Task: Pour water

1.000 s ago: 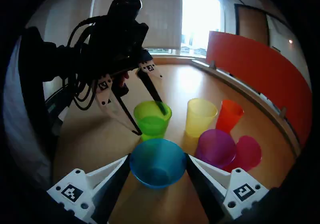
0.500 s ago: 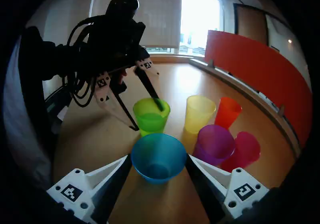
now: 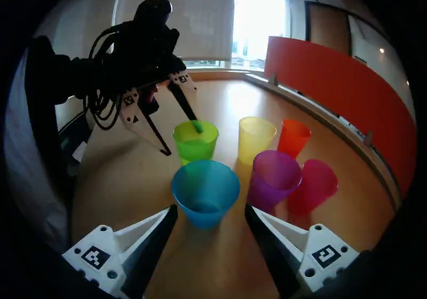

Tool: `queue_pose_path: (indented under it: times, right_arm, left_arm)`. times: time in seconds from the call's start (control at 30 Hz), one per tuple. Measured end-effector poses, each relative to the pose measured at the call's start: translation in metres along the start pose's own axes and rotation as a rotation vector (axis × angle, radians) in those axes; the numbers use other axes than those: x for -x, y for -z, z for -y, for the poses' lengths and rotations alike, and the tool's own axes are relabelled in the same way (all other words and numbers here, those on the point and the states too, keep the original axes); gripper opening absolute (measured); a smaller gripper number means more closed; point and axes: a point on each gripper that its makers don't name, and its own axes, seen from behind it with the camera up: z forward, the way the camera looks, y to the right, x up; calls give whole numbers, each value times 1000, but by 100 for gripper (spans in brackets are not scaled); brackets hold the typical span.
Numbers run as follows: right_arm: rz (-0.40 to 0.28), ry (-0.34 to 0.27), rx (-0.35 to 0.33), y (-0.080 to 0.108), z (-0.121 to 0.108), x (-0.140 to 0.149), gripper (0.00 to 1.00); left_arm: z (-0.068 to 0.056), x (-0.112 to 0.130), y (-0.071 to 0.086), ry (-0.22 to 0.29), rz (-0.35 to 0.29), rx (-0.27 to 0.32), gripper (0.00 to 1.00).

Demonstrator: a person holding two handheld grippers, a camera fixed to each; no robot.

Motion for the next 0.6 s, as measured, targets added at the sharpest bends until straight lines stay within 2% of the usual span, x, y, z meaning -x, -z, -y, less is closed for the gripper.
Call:
queue_pose_path:
  times: [0.27, 0.6]
  right_arm:
    - [6, -4, 29, 12, -5, 8, 98]
    - [-4, -30, 84, 29, -14, 13, 98]
  left_arm:
    - [-1, 12, 10, -8, 25, -20, 93]
    - [10, 21, 26, 19, 22, -73, 93]
